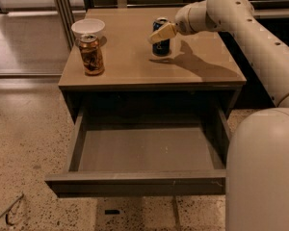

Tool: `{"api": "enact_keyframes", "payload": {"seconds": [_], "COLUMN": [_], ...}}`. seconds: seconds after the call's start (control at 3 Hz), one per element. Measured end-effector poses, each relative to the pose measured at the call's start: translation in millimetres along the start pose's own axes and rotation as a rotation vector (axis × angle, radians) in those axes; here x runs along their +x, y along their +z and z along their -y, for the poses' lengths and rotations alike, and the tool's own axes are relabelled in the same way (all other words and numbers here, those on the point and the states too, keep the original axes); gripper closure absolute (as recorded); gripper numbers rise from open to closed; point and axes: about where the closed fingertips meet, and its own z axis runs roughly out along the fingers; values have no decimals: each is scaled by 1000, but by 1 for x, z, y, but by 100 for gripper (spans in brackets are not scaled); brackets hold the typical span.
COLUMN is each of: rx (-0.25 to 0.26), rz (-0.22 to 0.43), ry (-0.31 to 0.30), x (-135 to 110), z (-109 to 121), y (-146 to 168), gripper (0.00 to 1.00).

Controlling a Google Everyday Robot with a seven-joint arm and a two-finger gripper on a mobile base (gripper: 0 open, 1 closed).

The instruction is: Place pepsi can into top drawer

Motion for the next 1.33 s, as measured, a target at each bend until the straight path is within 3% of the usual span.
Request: {"api": "enact_keyframes", "payload": {"seconds": [1.0,1.33], "rx": [-138,-155], "rz": [-107,-109], "ry": [43,63], "x": [10,15], "z": [-25,-30], "y": [15,23], "gripper": [0,19]}}
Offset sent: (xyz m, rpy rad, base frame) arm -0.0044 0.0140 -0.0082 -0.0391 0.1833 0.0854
